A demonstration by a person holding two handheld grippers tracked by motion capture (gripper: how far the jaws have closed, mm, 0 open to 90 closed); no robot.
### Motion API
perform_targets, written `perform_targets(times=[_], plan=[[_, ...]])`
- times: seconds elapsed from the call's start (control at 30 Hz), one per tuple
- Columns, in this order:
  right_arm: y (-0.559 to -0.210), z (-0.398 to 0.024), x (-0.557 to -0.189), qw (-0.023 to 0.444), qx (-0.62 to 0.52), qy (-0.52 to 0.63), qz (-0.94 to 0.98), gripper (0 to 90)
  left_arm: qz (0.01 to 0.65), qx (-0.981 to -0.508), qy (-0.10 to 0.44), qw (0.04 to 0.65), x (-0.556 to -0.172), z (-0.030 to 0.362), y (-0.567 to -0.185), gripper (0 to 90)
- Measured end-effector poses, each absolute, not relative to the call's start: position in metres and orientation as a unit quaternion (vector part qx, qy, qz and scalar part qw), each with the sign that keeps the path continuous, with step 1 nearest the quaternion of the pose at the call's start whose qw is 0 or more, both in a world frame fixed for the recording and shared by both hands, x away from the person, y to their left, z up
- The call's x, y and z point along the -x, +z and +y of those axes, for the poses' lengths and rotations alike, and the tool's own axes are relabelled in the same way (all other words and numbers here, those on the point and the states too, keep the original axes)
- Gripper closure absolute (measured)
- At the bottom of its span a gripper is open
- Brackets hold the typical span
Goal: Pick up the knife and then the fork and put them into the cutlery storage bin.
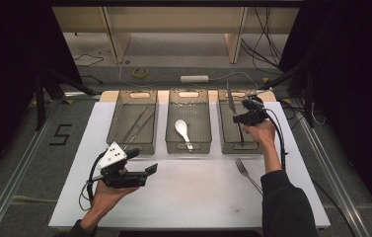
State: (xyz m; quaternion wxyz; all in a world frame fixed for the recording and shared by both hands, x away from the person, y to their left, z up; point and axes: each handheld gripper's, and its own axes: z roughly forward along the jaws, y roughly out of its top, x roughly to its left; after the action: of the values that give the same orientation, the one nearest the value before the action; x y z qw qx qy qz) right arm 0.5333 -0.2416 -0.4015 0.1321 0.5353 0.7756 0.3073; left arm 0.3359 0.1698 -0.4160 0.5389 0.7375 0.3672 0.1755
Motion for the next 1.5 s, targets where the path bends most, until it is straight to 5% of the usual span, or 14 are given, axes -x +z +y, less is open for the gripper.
perform_targets(times=[0.47,0.57,0.97,1.5], plan=[[-0.412,-0.237,-0.536,0.122,-0.553,0.279,0.776,78.9,0.367,-0.737,0.176,0.539,-0.335,0.17,-0.416,15.0],[-0.41,-0.24,-0.537,0.117,-0.56,0.288,0.768,66.5,0.365,-0.739,0.176,0.537,-0.335,0.17,-0.416,15.0],[-0.389,-0.238,-0.514,0.129,-0.508,0.303,0.796,43.7,0.366,-0.739,0.177,0.537,-0.335,0.17,-0.416,15.0],[-0.363,-0.247,-0.442,0.111,-0.415,0.297,0.853,33.8,0.367,-0.74,0.179,0.535,-0.335,0.17,-0.416,15.0]])
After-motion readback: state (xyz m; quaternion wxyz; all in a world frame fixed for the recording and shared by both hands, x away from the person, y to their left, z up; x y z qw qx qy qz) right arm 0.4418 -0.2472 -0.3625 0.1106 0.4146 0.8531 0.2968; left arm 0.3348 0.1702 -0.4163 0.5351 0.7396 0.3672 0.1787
